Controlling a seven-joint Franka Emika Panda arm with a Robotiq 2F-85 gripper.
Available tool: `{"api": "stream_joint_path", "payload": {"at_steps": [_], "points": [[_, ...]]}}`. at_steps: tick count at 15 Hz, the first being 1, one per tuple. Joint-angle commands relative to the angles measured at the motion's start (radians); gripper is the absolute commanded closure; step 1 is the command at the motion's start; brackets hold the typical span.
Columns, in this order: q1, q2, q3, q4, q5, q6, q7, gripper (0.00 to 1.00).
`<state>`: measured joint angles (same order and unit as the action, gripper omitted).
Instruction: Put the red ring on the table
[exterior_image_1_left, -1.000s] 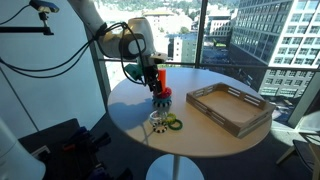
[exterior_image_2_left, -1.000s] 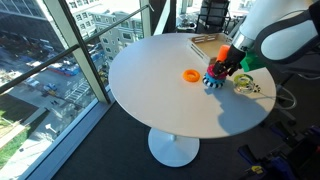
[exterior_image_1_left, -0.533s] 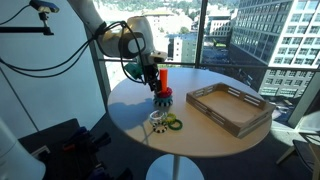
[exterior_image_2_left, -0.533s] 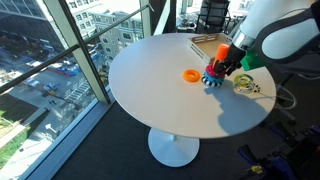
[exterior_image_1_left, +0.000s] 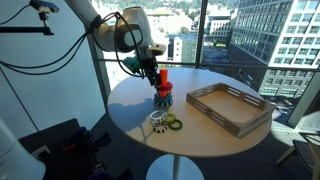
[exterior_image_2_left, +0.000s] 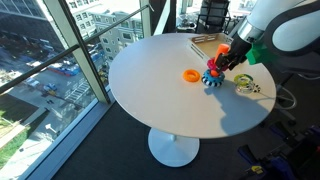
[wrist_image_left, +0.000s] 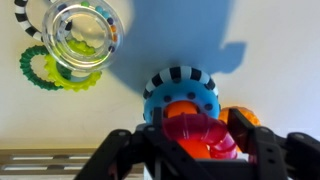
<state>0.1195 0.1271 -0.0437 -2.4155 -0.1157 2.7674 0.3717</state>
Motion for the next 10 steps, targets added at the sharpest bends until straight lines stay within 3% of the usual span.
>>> {"api": "stream_joint_path", "payload": {"at_steps": [1,10], "points": [[-0.016,-0.089,0.011,-0.040,0.003,-0.026,-0.002,0.58],[-0.052,-0.227,0.041,-0.047,0.028,-0.105,-0.015,0.58]]}}
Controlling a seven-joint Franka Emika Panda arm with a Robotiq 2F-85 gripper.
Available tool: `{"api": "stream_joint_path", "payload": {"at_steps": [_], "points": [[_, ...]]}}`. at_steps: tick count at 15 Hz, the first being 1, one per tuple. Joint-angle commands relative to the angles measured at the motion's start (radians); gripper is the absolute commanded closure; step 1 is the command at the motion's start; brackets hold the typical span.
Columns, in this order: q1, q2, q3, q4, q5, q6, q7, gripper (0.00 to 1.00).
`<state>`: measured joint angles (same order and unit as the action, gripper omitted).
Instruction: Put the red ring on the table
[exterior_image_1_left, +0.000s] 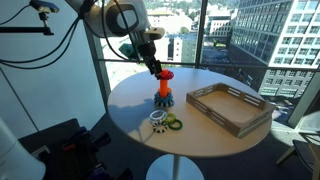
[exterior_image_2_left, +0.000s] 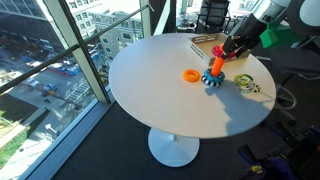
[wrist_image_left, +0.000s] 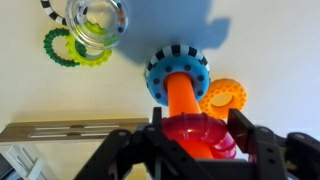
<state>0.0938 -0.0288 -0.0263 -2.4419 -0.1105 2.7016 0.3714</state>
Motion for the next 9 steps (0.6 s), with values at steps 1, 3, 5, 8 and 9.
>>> {"api": "stream_joint_path", "payload": {"at_steps": [1,3,5,8,9], "points": [[-0.030,-0.086,0.028,-0.021,0.023,-0.045,-0.014,0.58],[-0.036,-0.114,0.038,-0.018,0.027,-0.064,-0.018,0.58],[-0.040,-0.138,0.048,-0.013,0.033,-0.078,-0.022,0.58],[-0.032,-0.153,0.060,0.004,0.060,-0.102,-0.051,0.58],[-0.027,-0.152,0.064,0.010,0.074,-0.110,-0.068,0.58]]}}
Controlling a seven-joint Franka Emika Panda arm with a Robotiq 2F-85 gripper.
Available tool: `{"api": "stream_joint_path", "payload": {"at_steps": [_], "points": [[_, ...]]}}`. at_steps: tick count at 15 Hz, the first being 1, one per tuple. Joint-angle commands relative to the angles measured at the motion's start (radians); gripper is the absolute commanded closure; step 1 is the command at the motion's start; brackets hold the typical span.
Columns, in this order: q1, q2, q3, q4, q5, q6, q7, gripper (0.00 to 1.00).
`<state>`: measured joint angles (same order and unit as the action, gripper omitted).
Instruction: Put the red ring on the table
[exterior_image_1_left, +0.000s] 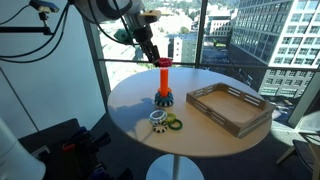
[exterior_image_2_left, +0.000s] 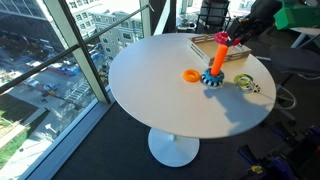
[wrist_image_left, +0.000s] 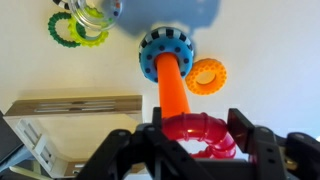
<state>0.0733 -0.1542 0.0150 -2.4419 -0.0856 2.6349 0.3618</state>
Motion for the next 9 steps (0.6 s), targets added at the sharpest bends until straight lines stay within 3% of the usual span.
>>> {"api": "stream_joint_path", "payload": {"at_steps": [1,9], "points": [[-0.001,-0.013,0.029,0.018,0.063,-0.043,-0.080,0.58],[0.041,0.062,0.064,0.046,0.148,-0.076,-0.262,0.58]]}}
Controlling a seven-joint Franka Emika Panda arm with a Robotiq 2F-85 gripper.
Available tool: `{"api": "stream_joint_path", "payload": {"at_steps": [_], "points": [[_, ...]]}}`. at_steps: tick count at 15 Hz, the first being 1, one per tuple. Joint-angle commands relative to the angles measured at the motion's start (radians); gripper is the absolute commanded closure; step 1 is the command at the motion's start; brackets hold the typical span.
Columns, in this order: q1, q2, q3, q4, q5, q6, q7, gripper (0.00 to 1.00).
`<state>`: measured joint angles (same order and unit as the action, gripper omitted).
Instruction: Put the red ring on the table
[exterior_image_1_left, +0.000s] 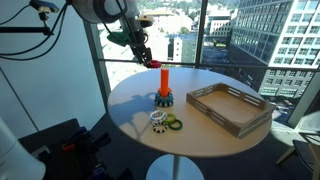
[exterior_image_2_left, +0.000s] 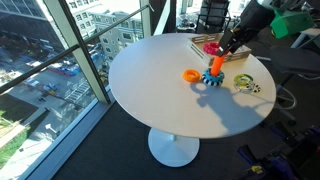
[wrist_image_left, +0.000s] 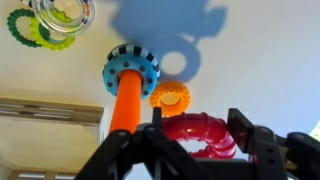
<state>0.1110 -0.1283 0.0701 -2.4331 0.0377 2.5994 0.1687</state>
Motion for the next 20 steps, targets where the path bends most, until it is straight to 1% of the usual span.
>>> {"api": "stream_joint_path", "payload": {"at_steps": [1,5,14,20], "points": [[0.003,0.049,0.011,0.038,0.022,-0.047,-0.082,0.58],[-0.004,0.097,0.010,0.040,0.019,-0.065,-0.124,0.58],[-0.012,0.209,0.013,0.028,0.001,-0.007,-0.142,0.58],[-0.010,0.301,0.014,0.027,-0.015,0.085,-0.137,0.58]]}}
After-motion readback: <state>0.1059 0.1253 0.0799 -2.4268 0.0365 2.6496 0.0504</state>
